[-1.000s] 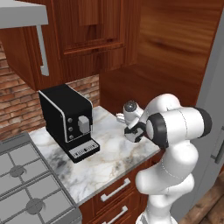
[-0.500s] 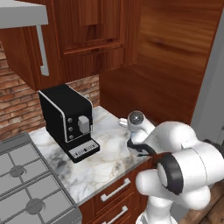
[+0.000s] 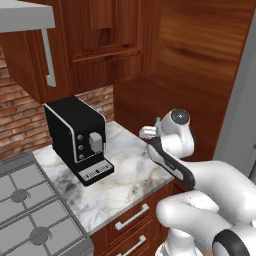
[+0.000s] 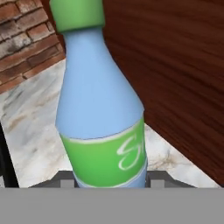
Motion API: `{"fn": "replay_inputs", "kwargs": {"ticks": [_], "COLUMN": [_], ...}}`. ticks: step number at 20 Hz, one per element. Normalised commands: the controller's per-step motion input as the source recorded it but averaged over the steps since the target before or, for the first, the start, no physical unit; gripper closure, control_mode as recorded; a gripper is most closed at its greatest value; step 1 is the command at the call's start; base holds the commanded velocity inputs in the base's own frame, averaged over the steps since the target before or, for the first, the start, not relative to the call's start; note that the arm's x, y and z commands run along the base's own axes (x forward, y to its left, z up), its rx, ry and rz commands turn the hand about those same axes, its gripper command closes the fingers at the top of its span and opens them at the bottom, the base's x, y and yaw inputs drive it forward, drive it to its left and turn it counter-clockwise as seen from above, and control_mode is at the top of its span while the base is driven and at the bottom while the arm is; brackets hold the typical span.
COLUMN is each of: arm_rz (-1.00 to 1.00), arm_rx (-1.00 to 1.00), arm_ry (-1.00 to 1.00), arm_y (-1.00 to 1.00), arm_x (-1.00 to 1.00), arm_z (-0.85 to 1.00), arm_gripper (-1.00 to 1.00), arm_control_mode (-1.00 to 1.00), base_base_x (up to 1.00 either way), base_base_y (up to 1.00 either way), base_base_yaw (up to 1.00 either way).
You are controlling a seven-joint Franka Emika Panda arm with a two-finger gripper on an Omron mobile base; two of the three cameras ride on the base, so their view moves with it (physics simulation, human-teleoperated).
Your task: Place the drinks on the dining counter in a tight cluster.
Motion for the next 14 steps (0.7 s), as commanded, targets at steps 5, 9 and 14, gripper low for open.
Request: {"fn": "replay_inputs", "kwargs": {"ticks": [5,9,14], "arm_rz": [0.32,0.15,0.05], "arm_rx": [0.00,-0.01,-0.01], "arm_ry": [0.14,-0.11,-0.12], "arm_y": [0.00,0.00,0.00], "arm_x": [-0.62,-1.00,-0.95], "arm_z": [0.31,0.50,0.61], "arm_gripper": [1.00,1.00,1.00], "arm_control_mode": [-1.00,-1.00,-1.00], "base_base_x": [0.00,0.00,0.00], "base_base_y": [0.00,0.00,0.00], "base_base_yaw": [0.00,0.00,0.00]}}
